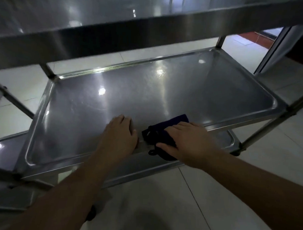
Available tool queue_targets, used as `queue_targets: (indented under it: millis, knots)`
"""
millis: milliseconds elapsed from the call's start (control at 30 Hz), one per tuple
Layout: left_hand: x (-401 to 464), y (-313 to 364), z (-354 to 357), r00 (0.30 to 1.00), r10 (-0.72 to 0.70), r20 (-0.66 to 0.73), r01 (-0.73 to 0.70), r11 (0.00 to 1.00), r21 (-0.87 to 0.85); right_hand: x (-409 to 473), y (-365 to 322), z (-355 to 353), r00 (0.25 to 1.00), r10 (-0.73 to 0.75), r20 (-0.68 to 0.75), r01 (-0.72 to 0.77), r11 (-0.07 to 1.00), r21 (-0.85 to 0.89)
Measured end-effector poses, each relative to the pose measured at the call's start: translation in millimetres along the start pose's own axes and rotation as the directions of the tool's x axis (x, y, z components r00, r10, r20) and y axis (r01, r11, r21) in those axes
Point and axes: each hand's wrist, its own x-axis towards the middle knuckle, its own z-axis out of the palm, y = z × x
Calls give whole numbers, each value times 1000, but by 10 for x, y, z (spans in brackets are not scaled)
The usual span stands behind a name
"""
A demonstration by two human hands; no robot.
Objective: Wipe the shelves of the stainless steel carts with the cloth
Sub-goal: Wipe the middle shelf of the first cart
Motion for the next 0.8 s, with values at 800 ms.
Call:
queue_targets:
  millis: [800]
  knots:
    - [-1583, 2397, -3287, 775, -122, 620, 86, 992, 87, -1671, 96, -3614, 428, 392, 815, -902, 123, 414]
